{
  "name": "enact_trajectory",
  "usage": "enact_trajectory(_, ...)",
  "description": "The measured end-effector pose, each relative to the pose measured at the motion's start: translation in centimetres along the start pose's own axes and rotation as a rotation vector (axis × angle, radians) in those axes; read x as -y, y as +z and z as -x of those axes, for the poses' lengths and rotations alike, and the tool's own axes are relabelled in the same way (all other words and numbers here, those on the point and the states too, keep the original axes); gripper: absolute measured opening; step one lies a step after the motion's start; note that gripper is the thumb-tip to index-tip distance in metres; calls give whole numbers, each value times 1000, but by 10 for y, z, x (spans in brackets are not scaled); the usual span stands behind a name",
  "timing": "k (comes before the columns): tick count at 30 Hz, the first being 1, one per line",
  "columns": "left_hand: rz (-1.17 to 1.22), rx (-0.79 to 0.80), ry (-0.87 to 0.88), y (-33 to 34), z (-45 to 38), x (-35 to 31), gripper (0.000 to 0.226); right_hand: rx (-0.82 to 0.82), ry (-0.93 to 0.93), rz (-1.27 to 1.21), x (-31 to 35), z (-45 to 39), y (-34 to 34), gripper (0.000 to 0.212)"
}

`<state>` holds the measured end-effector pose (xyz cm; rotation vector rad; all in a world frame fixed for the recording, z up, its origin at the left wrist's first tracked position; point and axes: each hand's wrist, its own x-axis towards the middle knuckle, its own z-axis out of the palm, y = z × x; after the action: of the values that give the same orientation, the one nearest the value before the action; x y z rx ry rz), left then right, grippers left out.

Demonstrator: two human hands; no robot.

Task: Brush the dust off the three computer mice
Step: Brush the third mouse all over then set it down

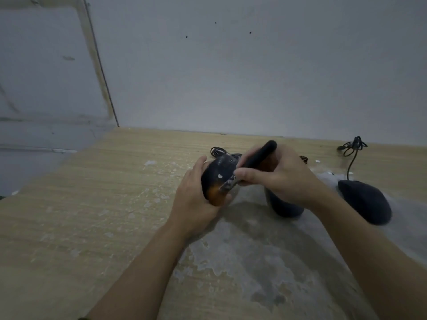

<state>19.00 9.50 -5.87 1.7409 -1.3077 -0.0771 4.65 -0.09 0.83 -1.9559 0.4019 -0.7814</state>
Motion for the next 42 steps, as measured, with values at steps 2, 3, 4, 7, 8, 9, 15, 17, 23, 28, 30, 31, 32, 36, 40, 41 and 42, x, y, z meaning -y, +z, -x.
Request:
enact_trajectory(2,12,-19,-15,-1,0,-1,98,-123,-71,86,-3,-2,4,4)
enact_trajectory(3,13,-19,-20,-1,0,-1,98,-240,-120,129,-3,-3,5,5)
enact_trajectory(4,13,-14,-19,-1,0,-2,97,-321,-147,154,-3,-4,6,5)
enact_trajectory(7,4,-7,16,-1,1,-5,95,-109,-42,59,-2,-1,6,4)
enact_trajectory(8,5,-5,20,-1,2,-5,94,-31,-14,46,0,0,7,4)
enact_trajectory(9,6,-4,18,-2,1,-4,94,-50,-19,61,-1,-1,9,4)
enact_trajectory(15,-62,5,68,0,0,0,94,-428,1,-53,-8,-4,7,6)
enact_trajectory(17,-78,5,88,0,-1,2,93,-255,69,-222,-4,-3,6,11)
enact_trajectory(23,-45,19,99,0,2,-2,95,-473,25,-95,-13,-6,2,9)
enact_trajectory(28,-45,21,103,0,2,-1,97,-294,24,-114,-11,-6,4,4)
enact_trajectory(30,-45,27,111,1,4,-1,99,-485,-24,8,-14,-8,6,2)
enact_trajectory(31,-45,29,117,1,4,-1,99,-503,-25,25,-15,-8,7,3)
enact_trajectory(32,-44,28,118,2,3,-1,98,-453,-16,0,-15,-7,5,2)
enact_trajectory(36,6,1,105,1,3,-2,97,-218,70,-262,-7,-5,-2,10)
enact_trajectory(40,91,-15,59,1,4,-4,100,-525,37,-59,-11,-9,-15,5)
enact_trajectory(41,110,-17,36,0,4,-4,101,-463,57,-135,-9,-7,-18,4)
enact_trajectory(42,127,-18,17,0,4,-4,102,-345,96,-215,-8,-5,-22,3)
